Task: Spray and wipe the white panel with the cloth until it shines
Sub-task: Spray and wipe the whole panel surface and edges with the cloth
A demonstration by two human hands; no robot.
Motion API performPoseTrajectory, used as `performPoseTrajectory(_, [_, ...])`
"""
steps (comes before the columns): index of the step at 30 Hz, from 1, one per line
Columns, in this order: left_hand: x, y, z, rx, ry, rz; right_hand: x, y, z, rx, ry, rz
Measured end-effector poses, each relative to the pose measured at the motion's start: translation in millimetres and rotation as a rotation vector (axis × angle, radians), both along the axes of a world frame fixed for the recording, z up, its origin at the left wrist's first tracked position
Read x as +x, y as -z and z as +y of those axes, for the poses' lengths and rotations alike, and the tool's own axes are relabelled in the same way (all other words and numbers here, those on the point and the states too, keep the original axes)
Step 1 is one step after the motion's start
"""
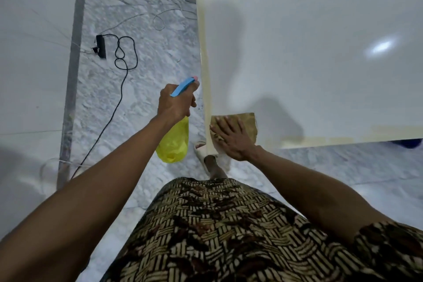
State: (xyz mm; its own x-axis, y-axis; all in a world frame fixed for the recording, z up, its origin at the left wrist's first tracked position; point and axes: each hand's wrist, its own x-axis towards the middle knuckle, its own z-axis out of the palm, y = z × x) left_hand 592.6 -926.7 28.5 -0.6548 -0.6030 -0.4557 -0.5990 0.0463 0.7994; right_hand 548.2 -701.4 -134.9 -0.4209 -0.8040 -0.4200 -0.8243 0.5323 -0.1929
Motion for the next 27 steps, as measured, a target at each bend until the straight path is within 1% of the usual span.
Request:
performPoseTrajectory(1, [9.1, -2.3, 4.9, -0.008, 0.014, 0.001, 12.6, -8.3, 3.5, 0.018, 0.032, -0.048])
performPoseTrajectory(3, [24.8, -6.5, 11.4, -0.020, 0.052, 0.022, 23.3, -33.0, 0.2, 0.041, 0.177, -0.260])
performPoseTrajectory(4, [31.5, -9.2, 14.1, -0.022, 0.067, 0.042, 23.3, -45.9, -3.1, 0.024, 0.275, -0.383])
performPoseTrajectory(6, [40.9, -17.5, 18.9, -0.033, 0.085, 0.074, 17.7, -79.5, -8.4, -0.082, 0.494, -0.555])
performPoseTrajectory(9, [47.4, -39.0, 22.7, -0.060, 0.122, 0.085, 8.7, -127.4, -11.5, -0.352, 0.814, -0.734])
performPoseTrajectory(11, [50.0, -55.7, 20.0, -0.078, 0.156, 0.104, 3.9, -152.2, -15.2, -0.587, 0.984, -0.933])
performPoseTrajectory(13, [53.7, -70.5, 14.9, -0.083, 0.180, 0.135, 0.6, -169.7, -24.1, -0.857, 1.092, -1.211])
performPoseTrajectory(14, [55.7, -76.7, 12.2, -0.075, 0.184, 0.149, 0.0, -176.6, -30.9, -0.970, 1.131, -1.320])
performPoseTrajectory(15, [57.7, -82.5, 9.4, -0.068, 0.185, 0.162, -0.7, -182.2, -38.0, -1.051, 1.162, -1.377])
performPoseTrajectory(17, [63.1, -91.3, 4.0, -0.054, 0.191, 0.191, -1.7, -193.0, -50.6, -1.135, 1.175, -1.403])
performPoseTrajectory(20, [72.0, -103.5, -6.3, -0.093, 0.199, 0.219, -0.9, -210.9, -69.6, -1.205, 1.106, -1.459])
performPoseTrajectory(23, [78.4, -111.2, -17.6, -0.158, 0.209, 0.223, 0.2, -220.4, -87.9, -1.236, 1.058, -1.493])
performPoseTrajectory(27, [83.4, -114.1, -31.3, -0.163, 0.186, 0.232, 3.2, -225.2, -106.7, -1.251, 1.045, -1.497])
